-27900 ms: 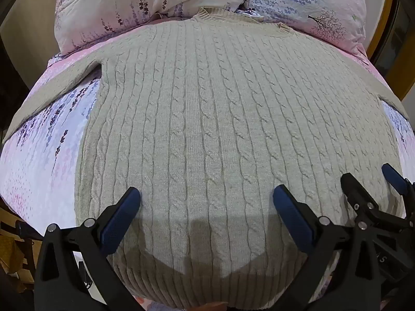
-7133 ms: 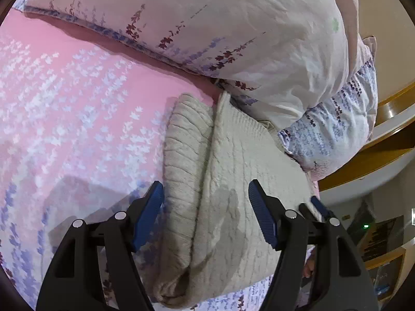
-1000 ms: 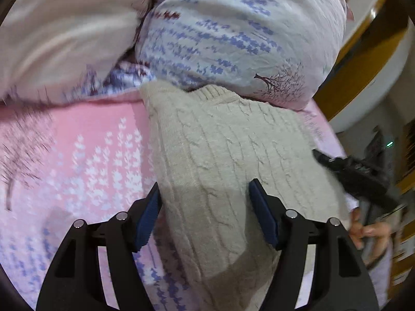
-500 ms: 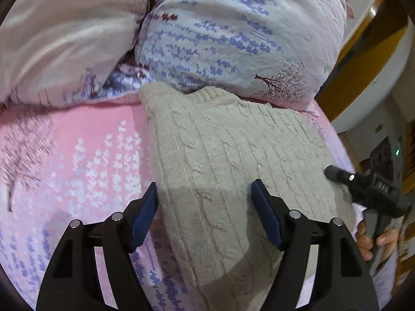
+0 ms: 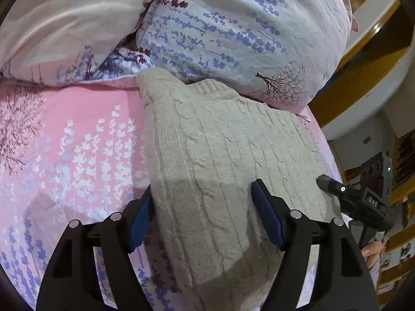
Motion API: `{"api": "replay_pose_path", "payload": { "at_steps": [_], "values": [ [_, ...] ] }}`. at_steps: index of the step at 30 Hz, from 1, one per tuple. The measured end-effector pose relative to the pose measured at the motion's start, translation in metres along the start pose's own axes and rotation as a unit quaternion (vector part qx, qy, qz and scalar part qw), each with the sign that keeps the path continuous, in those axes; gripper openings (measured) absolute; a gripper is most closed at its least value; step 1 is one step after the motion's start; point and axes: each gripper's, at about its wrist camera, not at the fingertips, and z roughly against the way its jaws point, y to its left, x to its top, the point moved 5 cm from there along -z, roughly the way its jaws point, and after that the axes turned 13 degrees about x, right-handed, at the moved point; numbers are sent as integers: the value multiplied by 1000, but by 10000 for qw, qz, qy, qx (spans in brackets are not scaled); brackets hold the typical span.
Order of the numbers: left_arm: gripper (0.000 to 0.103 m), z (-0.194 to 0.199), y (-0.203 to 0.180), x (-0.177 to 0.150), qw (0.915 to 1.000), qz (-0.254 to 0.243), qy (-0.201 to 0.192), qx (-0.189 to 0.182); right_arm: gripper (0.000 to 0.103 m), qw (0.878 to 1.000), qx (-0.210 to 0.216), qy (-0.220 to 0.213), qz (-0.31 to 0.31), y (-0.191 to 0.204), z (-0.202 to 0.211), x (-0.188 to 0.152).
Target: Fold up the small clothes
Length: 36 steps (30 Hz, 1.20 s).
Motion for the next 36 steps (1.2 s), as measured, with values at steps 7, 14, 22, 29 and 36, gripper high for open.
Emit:
{"api": "replay_pose_path", "payload": {
  "at_steps": [7, 14, 22, 29, 36],
  "values": [
    [47, 6, 7, -1, 9986, 238, -91, -469, 27, 9965, 762, 150, -296, 6, -10, -8],
    [39, 27, 23, -3, 9936, 452, -27, -1032, 24, 9931, 1174, 49, -53, 46, -4, -10],
    [40, 95, 103, -16, 9960, 481, -299, -690, 23, 9846, 1455, 760, 597, 115, -57, -52],
    [49, 90, 157, -23, 9938, 1031, -206, -372, 39, 9878, 754, 941, 989, 123, -85, -76],
    [55, 145, 115, -12, 9904, 146, -1365, 175, 45, 9945, 852, 315, 530, 112, -69, -36]
  ]
}}
